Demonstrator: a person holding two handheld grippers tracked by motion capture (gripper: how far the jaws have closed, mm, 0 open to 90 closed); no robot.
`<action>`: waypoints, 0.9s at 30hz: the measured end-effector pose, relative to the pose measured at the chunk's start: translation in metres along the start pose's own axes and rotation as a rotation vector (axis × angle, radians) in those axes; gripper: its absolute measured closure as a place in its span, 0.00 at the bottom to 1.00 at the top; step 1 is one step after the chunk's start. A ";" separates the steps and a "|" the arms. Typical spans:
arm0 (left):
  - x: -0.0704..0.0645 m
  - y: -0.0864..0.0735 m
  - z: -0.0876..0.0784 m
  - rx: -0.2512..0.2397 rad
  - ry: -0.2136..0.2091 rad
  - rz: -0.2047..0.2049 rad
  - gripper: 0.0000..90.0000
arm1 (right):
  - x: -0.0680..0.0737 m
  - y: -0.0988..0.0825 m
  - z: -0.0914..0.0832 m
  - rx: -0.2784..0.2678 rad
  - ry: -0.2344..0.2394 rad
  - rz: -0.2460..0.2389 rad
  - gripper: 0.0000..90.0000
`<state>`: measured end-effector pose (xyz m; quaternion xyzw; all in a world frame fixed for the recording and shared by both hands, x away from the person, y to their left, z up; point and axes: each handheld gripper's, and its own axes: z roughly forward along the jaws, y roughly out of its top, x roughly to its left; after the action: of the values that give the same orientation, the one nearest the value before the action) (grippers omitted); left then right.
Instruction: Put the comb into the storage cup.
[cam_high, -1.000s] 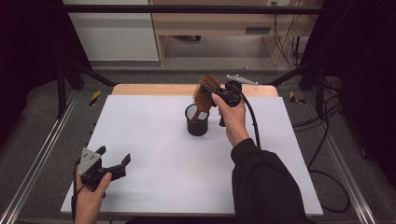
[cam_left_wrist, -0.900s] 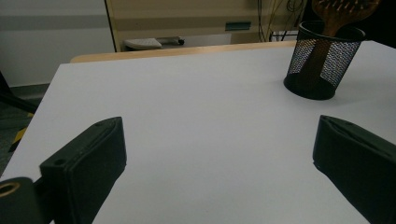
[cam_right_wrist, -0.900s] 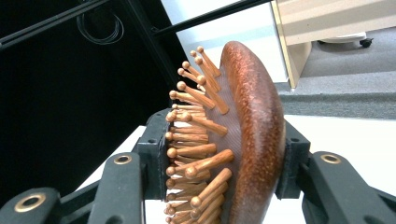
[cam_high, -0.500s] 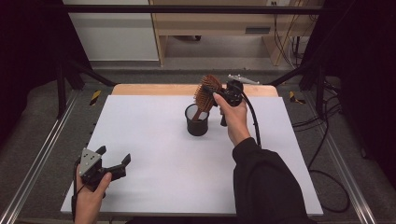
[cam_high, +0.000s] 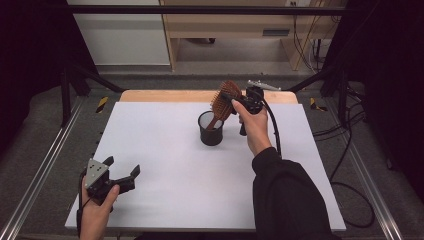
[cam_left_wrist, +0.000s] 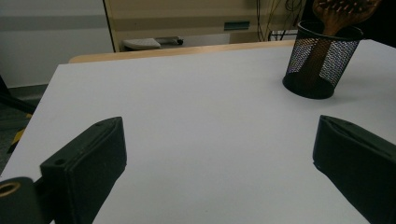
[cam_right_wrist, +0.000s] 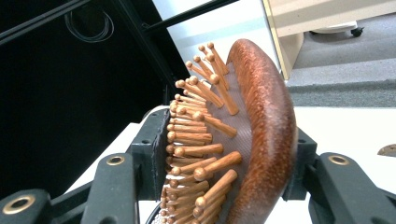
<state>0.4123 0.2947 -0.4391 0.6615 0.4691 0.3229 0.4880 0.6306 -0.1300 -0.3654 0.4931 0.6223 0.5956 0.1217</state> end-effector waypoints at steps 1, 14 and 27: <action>0.000 0.000 0.000 0.001 -0.001 0.001 0.04 | 0.000 0.000 0.000 0.002 -0.001 0.000 0.50; 0.000 0.000 0.001 0.005 -0.004 0.001 0.04 | -0.004 -0.001 -0.002 0.011 -0.006 -0.002 0.47; -0.001 -0.001 0.001 0.009 -0.015 -0.002 0.04 | -0.006 -0.002 -0.003 0.016 -0.014 -0.001 0.46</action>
<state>0.4129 0.2937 -0.4403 0.6658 0.4675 0.3151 0.4888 0.6302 -0.1364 -0.3685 0.4978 0.6264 0.5872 0.1225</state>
